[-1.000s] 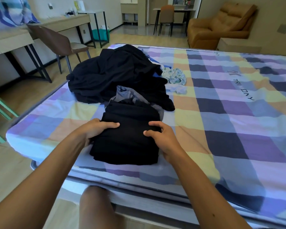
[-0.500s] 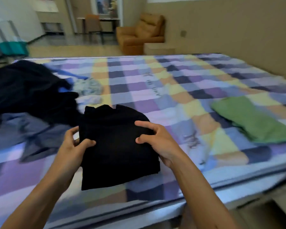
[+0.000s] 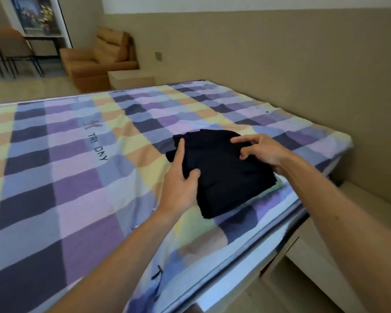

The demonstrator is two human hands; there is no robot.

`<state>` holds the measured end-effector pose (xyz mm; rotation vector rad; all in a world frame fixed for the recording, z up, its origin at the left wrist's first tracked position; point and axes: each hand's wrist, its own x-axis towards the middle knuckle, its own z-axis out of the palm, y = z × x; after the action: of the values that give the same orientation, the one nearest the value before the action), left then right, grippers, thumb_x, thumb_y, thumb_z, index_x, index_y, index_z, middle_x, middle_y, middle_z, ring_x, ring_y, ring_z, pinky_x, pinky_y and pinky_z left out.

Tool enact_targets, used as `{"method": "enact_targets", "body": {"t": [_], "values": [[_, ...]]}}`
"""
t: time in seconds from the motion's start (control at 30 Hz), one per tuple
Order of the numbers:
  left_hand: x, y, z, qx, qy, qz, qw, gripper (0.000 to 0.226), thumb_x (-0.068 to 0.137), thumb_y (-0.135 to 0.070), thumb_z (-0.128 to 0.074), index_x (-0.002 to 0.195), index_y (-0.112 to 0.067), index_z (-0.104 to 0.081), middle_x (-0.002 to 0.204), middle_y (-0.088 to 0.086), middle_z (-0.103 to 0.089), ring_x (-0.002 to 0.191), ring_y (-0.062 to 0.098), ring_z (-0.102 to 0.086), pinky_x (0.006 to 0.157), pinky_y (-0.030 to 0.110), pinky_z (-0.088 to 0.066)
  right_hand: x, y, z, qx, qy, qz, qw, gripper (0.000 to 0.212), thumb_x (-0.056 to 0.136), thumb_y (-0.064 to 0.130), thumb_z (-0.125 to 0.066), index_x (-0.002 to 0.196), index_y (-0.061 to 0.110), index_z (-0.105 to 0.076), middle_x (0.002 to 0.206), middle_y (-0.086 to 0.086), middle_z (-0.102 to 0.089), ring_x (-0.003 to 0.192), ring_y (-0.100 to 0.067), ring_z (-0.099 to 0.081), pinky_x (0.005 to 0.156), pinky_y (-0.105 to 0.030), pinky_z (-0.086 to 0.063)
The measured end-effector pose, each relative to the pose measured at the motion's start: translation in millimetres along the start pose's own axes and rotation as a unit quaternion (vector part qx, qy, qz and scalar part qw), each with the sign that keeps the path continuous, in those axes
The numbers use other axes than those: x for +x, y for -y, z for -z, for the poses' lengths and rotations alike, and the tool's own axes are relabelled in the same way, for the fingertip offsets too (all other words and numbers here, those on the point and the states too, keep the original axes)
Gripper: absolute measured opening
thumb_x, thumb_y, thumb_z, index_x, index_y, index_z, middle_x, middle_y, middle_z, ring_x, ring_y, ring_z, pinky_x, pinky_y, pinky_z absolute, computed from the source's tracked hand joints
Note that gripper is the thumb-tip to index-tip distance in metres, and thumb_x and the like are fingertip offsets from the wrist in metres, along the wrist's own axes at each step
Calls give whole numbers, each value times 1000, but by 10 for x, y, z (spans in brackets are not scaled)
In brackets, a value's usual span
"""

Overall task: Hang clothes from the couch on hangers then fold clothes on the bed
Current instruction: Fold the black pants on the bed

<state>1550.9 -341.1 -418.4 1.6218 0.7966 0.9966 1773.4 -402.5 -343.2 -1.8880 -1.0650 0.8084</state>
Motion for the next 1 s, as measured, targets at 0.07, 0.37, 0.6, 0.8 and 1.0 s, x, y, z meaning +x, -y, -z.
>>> {"method": "enact_targets", "body": {"t": [0.07,0.37,0.6,0.8,1.0], "values": [[284,41,-281,-6,-1,4,1000,76,100,-13,-54,157,-48,-18,123,-29,-57,111,-1,-60,102,41,-52,221,-41,228,-20,-18,9,1000,52,80,-4,-61,119,29,-73,113,1,-69,96,-21,-70,76,-31,-59],[463,563,-702,374,-34,24,926,83,91,-37,-63,160,-26,-19,143,20,-31,131,37,-29,109,43,-30,739,-1031,-72,-310,-52,-6,949,56,100,42,-57,150,20,-48,160,-15,-33,143,-34,-39,113,-48,-37],[900,364,-829,458,127,-119,872,77,90,-61,-58,154,-24,-37,160,7,-32,150,29,-24,122,44,-19,731,-777,-69,-275,-49,76,957,73,94,53,-62,155,19,-40,165,-5,-27,148,-25,-32,117,-40,-30],[822,798,-759,495,180,4,850,128,59,-98,-52,161,-37,-5,169,1,17,153,21,24,123,54,10,603,-1274,-238,-281,-60,49,957,84,84,78,-54,154,35,-39,166,4,-24,153,-20,-22,123,-47,-19],[704,698,-642,412,176,18,894,129,56,-92,-62,161,-33,-16,170,-3,7,155,18,17,125,53,-4,528,-1118,-274,-319,-66,21,945,85,85,80,-50,155,33,-37,166,1,-25,153,-20,-20,123,-50,-15]]}}
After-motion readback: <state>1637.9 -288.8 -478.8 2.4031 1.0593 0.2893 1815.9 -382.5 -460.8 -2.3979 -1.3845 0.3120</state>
